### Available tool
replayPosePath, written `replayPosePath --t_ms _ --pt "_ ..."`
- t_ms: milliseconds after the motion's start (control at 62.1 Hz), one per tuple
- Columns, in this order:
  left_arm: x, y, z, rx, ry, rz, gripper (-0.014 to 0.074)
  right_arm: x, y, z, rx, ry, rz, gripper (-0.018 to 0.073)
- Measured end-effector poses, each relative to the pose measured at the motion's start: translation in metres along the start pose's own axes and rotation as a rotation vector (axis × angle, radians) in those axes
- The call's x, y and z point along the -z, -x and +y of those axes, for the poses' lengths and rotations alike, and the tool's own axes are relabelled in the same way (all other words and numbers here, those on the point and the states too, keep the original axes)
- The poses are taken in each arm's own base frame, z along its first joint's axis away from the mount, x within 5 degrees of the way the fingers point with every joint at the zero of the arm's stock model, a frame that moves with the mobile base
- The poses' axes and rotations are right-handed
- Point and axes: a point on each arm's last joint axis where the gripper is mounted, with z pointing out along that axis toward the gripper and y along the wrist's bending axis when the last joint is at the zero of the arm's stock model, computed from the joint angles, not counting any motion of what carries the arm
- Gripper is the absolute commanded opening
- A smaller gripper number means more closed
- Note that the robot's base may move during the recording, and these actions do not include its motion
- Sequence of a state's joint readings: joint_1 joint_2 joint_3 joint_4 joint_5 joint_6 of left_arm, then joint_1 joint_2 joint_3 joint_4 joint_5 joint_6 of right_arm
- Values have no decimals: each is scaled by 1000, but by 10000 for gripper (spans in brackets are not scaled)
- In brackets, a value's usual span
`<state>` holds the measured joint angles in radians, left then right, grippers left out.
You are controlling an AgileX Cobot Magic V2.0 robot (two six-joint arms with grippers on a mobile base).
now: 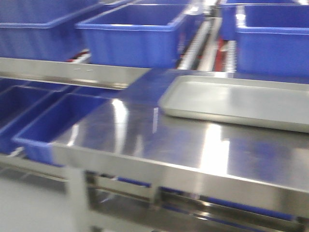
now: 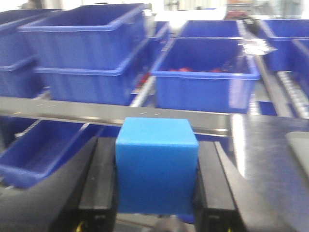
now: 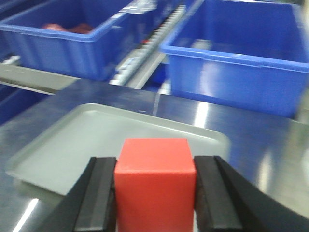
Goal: Sort and place red and blue blocks on shelf
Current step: 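Drive the base away from the table holding both cubes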
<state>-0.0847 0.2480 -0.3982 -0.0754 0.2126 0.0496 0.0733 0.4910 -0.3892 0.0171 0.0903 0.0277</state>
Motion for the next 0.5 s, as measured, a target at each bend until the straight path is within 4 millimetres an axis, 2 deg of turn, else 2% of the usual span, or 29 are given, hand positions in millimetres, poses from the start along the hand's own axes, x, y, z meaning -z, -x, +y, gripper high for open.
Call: replayPosePath --t_ms 499 --pt "0 0 0 0 0 0 125 0 0 0 0 0 0 52"
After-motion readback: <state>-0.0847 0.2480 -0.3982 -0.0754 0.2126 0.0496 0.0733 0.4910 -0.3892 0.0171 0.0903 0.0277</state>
